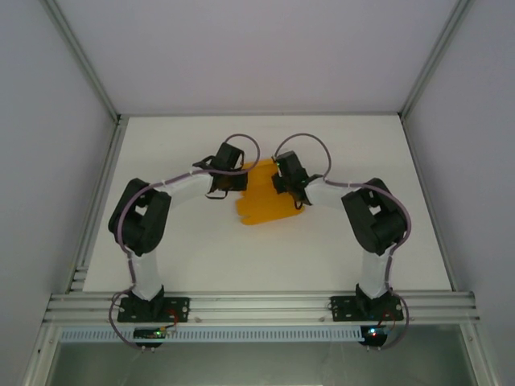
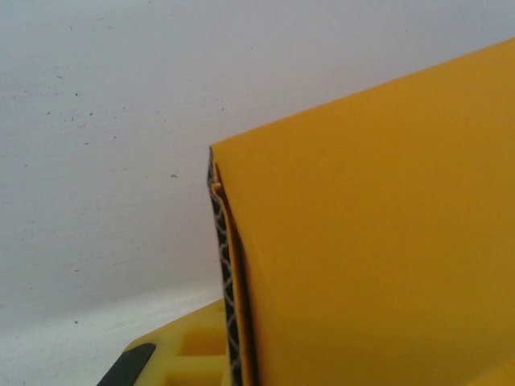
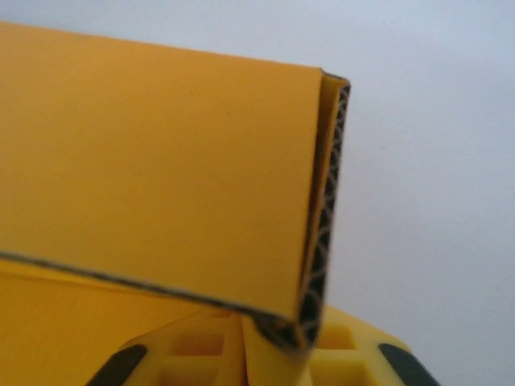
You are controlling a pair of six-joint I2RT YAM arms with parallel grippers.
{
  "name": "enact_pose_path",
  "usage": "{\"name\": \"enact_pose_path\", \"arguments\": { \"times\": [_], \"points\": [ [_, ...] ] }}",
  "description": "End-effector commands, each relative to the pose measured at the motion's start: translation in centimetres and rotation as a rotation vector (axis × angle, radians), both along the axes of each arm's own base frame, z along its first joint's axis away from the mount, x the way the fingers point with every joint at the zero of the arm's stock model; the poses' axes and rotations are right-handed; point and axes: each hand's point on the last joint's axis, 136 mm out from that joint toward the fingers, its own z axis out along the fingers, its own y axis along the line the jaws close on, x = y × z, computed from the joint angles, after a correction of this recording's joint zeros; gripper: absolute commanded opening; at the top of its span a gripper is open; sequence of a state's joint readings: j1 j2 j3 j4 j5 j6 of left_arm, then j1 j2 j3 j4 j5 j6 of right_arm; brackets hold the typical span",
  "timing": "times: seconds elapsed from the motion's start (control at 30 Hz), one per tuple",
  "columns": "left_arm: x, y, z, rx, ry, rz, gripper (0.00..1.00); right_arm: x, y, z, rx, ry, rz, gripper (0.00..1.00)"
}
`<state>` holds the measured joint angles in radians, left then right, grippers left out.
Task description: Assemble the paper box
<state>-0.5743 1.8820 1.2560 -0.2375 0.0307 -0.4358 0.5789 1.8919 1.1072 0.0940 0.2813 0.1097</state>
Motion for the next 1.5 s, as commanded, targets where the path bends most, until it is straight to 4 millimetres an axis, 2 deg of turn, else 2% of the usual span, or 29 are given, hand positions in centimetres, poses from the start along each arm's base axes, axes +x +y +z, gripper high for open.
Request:
{"name": "enact_pose_path", "arguments": {
  "times": [0.0,0.03,0.1,0.23,0.37,0.43,0.5,0.63,0.77,0.93,1.07,1.2,1.27,1.3,1.33,1.4,1.47],
  "points": [
    [-1.9,-3.2,0.9,-0.038,0.041,-0.069,0.00,0.9,-3.2,0.0,-0.132,-0.051,-0.268,0.02],
    [-1.9,-3.2,0.9,-0.034,0.044,-0.059,0.00,1.4,-3.4,0.7,-0.132,-0.073,-0.308,0.00],
    [-1.7,-2.8,0.9,-0.034,0.054,-0.012,0.00,1.6,-3.7,0.5,-0.138,-0.074,-0.345,0.00],
    [-1.4,-2.5,0.8,-0.053,0.076,0.078,0.00,1.8,-5.8,0.8,-0.191,-0.105,-0.508,0.00],
    [-0.9,-1.1,0.3,0.006,0.090,0.170,0.00,1.7,-7.2,0.5,-0.204,-0.087,-0.605,0.00],
    [-0.8,-0.5,0.1,0.020,0.098,0.217,0.00,1.1,-8.4,0.8,-0.198,-0.075,-0.711,0.00],
    [-0.8,1.0,-0.6,0.044,0.105,0.336,0.00,0.4,-9.6,1.3,-0.209,-0.078,-0.794,0.00],
    [-0.6,4.6,-1.0,0.160,0.081,0.524,0.00,-0.2,-10.2,2.0,-0.186,-0.090,-0.850,0.00],
    [-0.6,4.5,-1.4,0.155,0.096,0.538,0.00,-0.3,-9.8,1.6,-0.186,-0.083,-0.837,0.00],
    [-0.5,5.1,-1.4,0.192,0.072,0.560,0.00,-0.3,-10.6,1.6,-0.180,-0.086,-0.863,0.00],
    [-0.5,4.2,-1.5,0.184,0.072,0.489,0.00,0.4,-9.2,1.4,-0.091,-0.092,-0.787,0.00],
    [-0.1,1.5,-1.2,0.095,0.059,0.351,0.00,1.2,-6.3,2.2,0.048,-0.108,-0.635,0.02],
    [0.2,0.2,-0.8,0.052,0.047,0.290,0.00,1.5,-4.7,3.0,0.092,-0.125,-0.528,0.11],
    [0.4,-0.3,-0.6,0.037,0.043,0.268,0.00,1.9,-3.9,4.0,0.118,-0.142,-0.484,0.18],
    [0.4,-0.8,-0.4,0.023,0.040,0.245,0.00,1.1,-3.4,3.0,0.106,-0.115,-0.422,0.22],
    [0.6,-1.3,0.1,0.016,0.031,0.215,0.00,1.0,-1.7,3.7,0.110,-0.121,-0.302,0.31],
    [0.9,-1.6,0.9,0.013,0.012,0.195,0.00,0.1,-0.1,4.2,0.129,-0.094,-0.188,0.44]
  ]
}}
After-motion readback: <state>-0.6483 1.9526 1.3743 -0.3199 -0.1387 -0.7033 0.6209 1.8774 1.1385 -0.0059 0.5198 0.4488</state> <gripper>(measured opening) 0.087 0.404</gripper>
